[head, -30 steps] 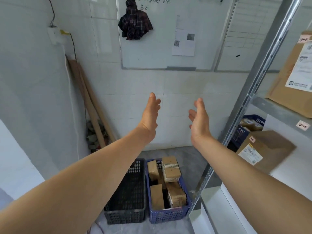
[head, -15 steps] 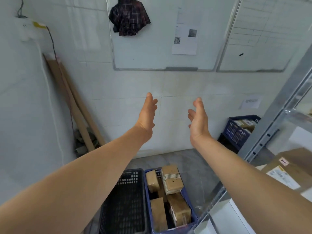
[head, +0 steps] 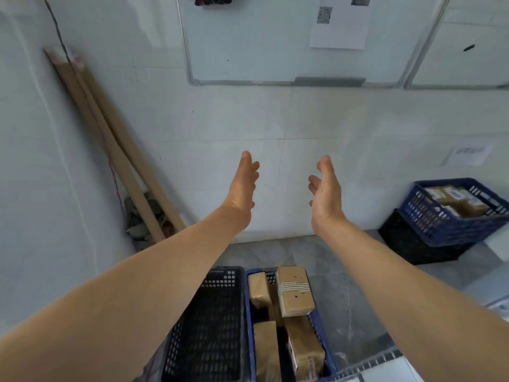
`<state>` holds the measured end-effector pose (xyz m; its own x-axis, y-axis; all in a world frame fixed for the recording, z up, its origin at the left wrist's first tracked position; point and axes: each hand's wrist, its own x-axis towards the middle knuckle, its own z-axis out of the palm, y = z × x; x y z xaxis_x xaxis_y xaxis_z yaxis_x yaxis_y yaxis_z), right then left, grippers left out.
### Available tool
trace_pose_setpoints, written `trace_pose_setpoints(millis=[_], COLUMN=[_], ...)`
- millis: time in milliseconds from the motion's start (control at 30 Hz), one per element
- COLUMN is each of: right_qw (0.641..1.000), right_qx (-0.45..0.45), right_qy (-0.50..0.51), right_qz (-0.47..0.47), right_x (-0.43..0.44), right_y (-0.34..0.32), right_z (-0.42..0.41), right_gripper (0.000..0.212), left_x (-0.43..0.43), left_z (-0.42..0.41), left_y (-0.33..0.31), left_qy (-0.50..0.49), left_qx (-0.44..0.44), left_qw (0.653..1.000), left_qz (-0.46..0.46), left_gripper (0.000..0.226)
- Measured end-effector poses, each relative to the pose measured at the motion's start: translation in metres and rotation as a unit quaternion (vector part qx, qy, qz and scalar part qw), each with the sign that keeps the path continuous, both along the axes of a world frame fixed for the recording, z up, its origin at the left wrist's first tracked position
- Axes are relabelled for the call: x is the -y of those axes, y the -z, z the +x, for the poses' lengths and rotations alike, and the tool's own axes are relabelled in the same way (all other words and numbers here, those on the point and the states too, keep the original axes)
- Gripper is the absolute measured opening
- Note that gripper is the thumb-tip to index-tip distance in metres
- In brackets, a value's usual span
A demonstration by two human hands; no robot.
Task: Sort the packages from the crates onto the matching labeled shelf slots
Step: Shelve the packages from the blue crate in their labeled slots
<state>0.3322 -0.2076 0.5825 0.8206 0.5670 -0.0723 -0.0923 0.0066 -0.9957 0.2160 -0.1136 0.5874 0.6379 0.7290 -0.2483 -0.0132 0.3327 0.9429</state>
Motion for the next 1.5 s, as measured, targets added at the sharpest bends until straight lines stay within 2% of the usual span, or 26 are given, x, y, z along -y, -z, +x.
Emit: trace_pose_setpoints(millis=[67, 200, 467, 500, 567, 600, 633, 667, 733, 800, 1033, 1067, 1233, 1267, 1500], right_qw=[1.0, 0.999, 0.99, 0.989, 0.986, 0.985, 0.984, 0.984, 0.98, 0.977, 0.96, 0.955, 0.943, 0.942, 0.934], right_qx=[-0.008, -0.019, -0.07, -0.077, -0.09, -0.096, -0.102, -0.108, -0.124, -0.141, -0.193, -0.205, -0.17, -0.165, -0.144], right_qy=[-0.013, -0.039, -0.049, -0.049, -0.054, -0.048, -0.04, -0.031, -0.022, -0.017, 0.006, 0.01, 0.013, 0.013, 0.009], right_qz=[-0.011, -0.032, -0.111, -0.117, -0.133, -0.138, -0.138, -0.141, -0.152, -0.156, -0.204, -0.217, -0.285, -0.291, -0.326], right_x=[-0.015, -0.04, -0.052, -0.052, -0.053, -0.053, -0.053, -0.053, -0.053, -0.052, -0.035, -0.033, -0.022, -0.019, -0.02], right_y=[0.016, 0.059, 0.147, 0.161, 0.186, 0.198, 0.21, 0.222, 0.248, 0.278, 0.4, 0.417, 0.494, 0.51, 0.592], right_z=[0.018, 0.058, 0.092, 0.096, 0.098, 0.099, 0.1, 0.101, 0.104, 0.108, 0.134, 0.138, 0.157, 0.163, 0.199], right_gripper=[0.084, 0.063, 0.065, 0.068, 0.081, 0.085, 0.084, 0.084, 0.096, 0.11, 0.126, 0.119, 0.027, 0.02, 0.027], left_x=[-0.01, -0.023, -0.037, -0.038, -0.041, -0.041, -0.044, -0.044, -0.046, -0.048, -0.044, -0.044, -0.039, -0.038, -0.033], left_z=[0.015, 0.041, 0.077, 0.081, 0.084, 0.085, 0.085, 0.086, 0.093, 0.097, 0.112, 0.115, 0.13, 0.134, 0.172], left_y=[0.016, 0.056, 0.143, 0.156, 0.18, 0.194, 0.211, 0.224, 0.258, 0.287, 0.391, 0.407, 0.492, 0.508, 0.598], left_qy=[-0.015, -0.035, -0.039, -0.043, -0.08, -0.099, -0.087, -0.053, -0.028, -0.013, 0.015, 0.014, 0.024, 0.024, 0.037], left_qx=[-0.011, -0.032, -0.08, -0.061, 0.079, 0.109, 0.071, -0.003, -0.1, -0.124, -0.175, -0.184, -0.211, -0.216, -0.236], left_qw=[1.0, 0.998, 0.986, 0.984, 0.951, 0.942, 0.955, 0.966, 0.978, 0.977, 0.961, 0.959, 0.949, 0.947, 0.933], left_qz=[-0.012, -0.05, -0.141, -0.164, -0.286, -0.302, -0.274, -0.251, -0.181, -0.175, -0.213, -0.215, -0.233, -0.238, -0.269], left_gripper=[0.077, 0.078, 0.077, 0.077, 0.078, 0.08, 0.08, 0.079, 0.076, 0.074, 0.08, 0.079, 0.074, 0.075, 0.075])
